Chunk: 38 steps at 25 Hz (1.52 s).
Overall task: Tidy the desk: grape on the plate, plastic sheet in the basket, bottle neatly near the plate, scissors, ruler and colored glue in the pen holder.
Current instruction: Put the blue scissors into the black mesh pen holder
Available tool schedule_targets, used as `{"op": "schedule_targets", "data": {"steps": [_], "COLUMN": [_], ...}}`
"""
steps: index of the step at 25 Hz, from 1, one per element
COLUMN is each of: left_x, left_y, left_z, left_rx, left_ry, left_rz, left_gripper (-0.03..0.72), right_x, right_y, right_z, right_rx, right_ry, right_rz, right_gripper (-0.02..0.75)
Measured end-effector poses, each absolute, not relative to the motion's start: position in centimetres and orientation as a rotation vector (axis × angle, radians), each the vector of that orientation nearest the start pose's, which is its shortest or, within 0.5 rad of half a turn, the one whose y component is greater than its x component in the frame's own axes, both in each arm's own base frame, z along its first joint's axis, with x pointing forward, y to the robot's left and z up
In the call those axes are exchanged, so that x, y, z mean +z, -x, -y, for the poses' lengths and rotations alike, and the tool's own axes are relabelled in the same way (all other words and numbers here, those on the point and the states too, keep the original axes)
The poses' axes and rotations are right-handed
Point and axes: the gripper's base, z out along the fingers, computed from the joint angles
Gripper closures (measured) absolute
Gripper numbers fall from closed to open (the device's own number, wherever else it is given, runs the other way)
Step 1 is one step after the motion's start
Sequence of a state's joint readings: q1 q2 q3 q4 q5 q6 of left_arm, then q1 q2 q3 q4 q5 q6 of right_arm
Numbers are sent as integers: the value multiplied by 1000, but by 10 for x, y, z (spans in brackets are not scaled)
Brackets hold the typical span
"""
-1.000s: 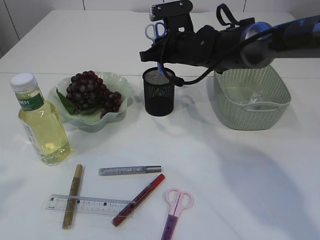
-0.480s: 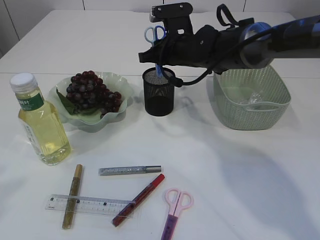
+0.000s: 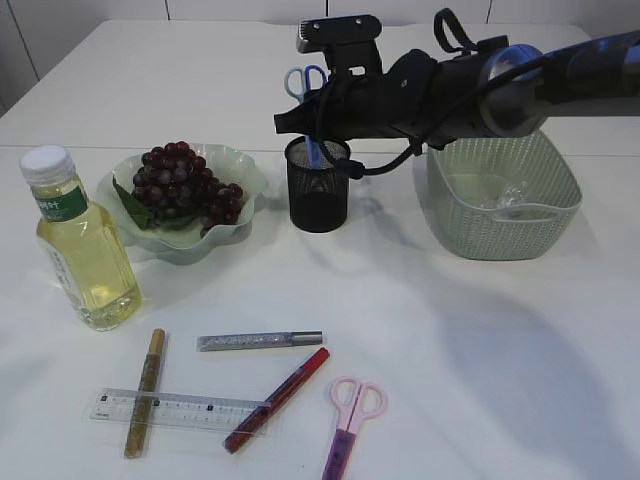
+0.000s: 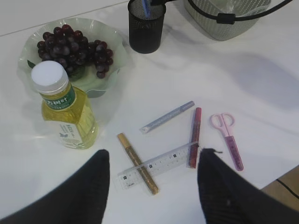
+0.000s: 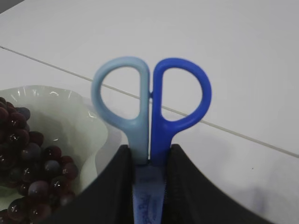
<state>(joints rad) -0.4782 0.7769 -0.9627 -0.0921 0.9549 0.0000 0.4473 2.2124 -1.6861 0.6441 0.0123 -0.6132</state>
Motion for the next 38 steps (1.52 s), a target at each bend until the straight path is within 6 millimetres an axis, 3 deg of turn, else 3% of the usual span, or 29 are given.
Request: {"op": "schedule_targets", "data": {"steps": [9, 17, 24, 29, 33, 38], "left_x": [380, 380, 380, 380, 380, 380], "left_y": [-114, -114, -114, -114, -115, -115], "left_z": [67, 67, 67, 66, 65, 65], "left_rx": [-368, -368, -368, -352, -344, -341], "left_ry": [-519, -519, -519, -522, -523, -524], "left_rz": [-2215, -2215, -2215, -2213, -2212, -2212], "left_gripper": [253, 253, 253, 253, 253, 253], "right_x": [198, 196, 232, 260, 276, 285], "right_y": [-465, -462, -444, -420, -397, -371], "right_z": [-226, -228, -229, -226, -218, -202], "right_rx": [342, 362, 388, 403, 428, 416], "right_ry": [421, 462, 635, 854, 942, 867], "right_rz": [-2022, -2054, -2051, -2099, -2235, -2533], "right_gripper": [467, 460, 459, 459, 458, 458]}}
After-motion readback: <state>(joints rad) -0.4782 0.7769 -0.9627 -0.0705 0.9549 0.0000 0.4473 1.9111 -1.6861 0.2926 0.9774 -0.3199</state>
